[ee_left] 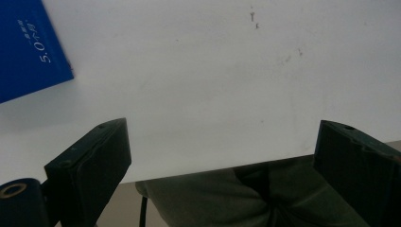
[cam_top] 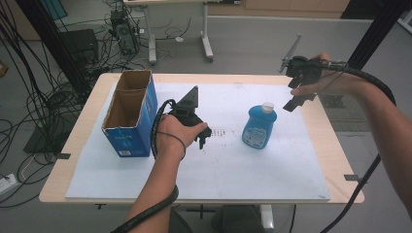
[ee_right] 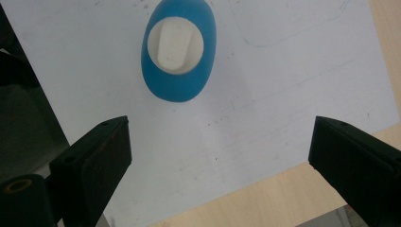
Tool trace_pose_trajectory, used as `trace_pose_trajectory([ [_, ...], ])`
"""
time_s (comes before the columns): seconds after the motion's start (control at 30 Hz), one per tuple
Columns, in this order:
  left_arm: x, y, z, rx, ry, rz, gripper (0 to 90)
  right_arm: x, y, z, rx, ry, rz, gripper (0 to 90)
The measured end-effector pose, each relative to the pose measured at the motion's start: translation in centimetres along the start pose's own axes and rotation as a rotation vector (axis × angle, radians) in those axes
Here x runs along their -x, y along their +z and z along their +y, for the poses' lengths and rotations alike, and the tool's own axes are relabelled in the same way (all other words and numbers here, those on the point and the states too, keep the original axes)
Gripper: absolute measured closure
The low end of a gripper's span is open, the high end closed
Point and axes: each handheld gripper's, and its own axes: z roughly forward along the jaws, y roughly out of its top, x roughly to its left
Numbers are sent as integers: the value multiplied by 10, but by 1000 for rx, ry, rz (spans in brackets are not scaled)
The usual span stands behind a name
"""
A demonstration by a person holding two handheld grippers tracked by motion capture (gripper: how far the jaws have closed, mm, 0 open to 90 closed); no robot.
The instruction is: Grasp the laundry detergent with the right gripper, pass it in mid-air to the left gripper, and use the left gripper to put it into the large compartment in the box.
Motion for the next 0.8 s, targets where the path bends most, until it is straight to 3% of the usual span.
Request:
trace_pose_trajectory([
  [0.27, -2, -1, -2, 8, 0, 5, 55, 2, 1, -18, 35, 21, -6, 61],
  [0.5, -4, -1, -3, -2, 6, 18, 55, 2, 16, -37, 68, 35, 16, 59],
  [0.8, -4, -3, -2, 4, -7, 25, 55, -1, 26, -47, 121, 39, 26, 51],
])
